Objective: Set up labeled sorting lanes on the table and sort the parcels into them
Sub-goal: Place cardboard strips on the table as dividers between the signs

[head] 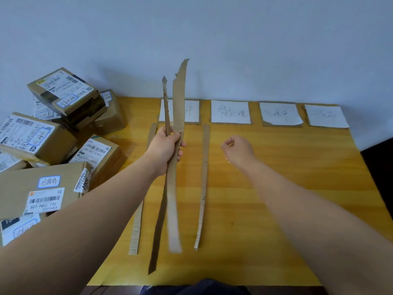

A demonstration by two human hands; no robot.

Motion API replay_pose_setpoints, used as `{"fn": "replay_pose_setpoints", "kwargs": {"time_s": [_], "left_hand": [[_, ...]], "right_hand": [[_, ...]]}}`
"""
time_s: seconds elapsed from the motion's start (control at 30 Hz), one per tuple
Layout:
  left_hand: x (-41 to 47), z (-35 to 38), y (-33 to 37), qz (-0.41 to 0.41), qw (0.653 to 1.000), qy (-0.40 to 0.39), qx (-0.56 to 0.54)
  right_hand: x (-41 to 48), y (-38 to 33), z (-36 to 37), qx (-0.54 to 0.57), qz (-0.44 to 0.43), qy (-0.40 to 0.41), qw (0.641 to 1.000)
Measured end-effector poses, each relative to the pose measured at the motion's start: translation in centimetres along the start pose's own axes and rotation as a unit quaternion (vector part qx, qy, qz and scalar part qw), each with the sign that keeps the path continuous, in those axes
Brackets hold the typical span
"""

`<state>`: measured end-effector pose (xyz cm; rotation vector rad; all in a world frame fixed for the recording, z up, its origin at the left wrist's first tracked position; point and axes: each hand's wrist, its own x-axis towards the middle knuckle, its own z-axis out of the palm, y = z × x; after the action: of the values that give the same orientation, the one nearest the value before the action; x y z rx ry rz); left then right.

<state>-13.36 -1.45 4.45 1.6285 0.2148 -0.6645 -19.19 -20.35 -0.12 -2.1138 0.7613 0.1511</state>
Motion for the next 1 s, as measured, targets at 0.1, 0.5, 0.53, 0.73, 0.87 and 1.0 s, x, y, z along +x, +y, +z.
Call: {"fn": "replay_pose_setpoints", "kwargs": {"time_s": [0.1,0.5,0.53,0.73,0.87,1.0], "left_hand": [[-1.5,1.7,1.2,0.029,0.999,-0.013,0.023],[-4.9,11.5,0.6,0.055,0.993,-0.083,0.061],[-5.0,12.3,0.4,0.055,0.992,-0.089,0.069],[-5.3,16.0,-2.2,0.055,0.983,-0.111,0.136],[-4.6,16.0,-4.0,0.013,0.991,-0.055,0.120],[-3.1,15.3,-5.1,-0.031,0.993,-0.014,0.117]], "right_hand": [[-1.0,-0.4,-2.5,0.087,0.002,-0.013,0.996],[-4.6,-0.2,-8.9,0.194,-0.070,-0.073,0.976],[-4.6,0.3,-9.1,0.189,-0.067,-0.062,0.978],[-3.7,4.6,-9.6,0.185,-0.027,-0.032,0.982],[-2.0,7.6,-9.8,0.175,0.010,-0.025,0.984],[0.0,10.6,-9.6,0.152,0.051,-0.014,0.987]]}}
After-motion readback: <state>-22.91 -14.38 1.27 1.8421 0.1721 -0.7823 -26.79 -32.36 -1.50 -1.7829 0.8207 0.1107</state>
